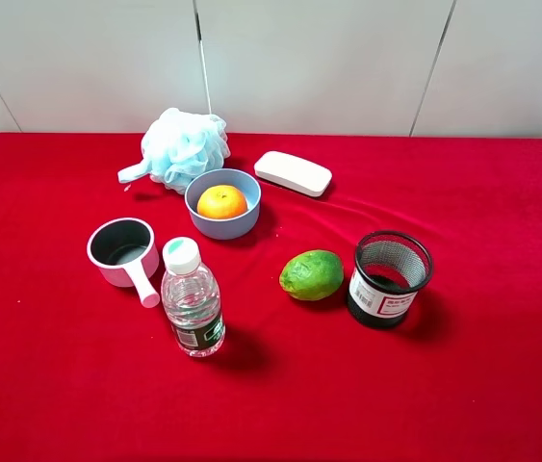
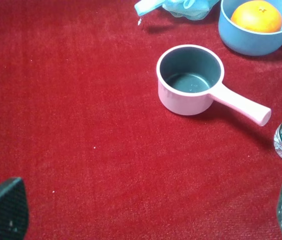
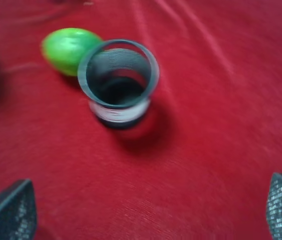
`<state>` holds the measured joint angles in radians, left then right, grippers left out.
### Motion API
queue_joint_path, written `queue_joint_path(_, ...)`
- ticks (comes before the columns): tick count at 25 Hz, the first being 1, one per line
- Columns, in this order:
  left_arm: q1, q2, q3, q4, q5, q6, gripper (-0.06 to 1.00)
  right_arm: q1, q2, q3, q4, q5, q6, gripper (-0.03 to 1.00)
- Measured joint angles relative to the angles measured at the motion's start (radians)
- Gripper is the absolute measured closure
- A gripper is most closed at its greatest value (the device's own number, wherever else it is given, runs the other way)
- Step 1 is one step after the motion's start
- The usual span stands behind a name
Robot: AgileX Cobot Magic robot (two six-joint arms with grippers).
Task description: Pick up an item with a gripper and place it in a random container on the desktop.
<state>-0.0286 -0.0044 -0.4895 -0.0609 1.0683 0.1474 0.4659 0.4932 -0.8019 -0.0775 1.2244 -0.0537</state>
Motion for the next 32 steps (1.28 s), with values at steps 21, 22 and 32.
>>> queue_joint_path(21,0.0,0.0,0.0,0.0,0.0,0.0,-0.05,-0.452,-0.423,0.219,0.009,-0.141,0.0,0.28)
queue_joint_path(22,0.0,0.0,0.0,0.0,0.0,0.0,-0.05,-0.452,-0.441,0.233,0.016,-0.149,0.0,0.28)
queue_joint_path(32,0.0,0.0,0.0,0.0,0.0,0.0,-0.05,-0.452,-0.499,0.304,0.092,-0.201,0.017,0.28)
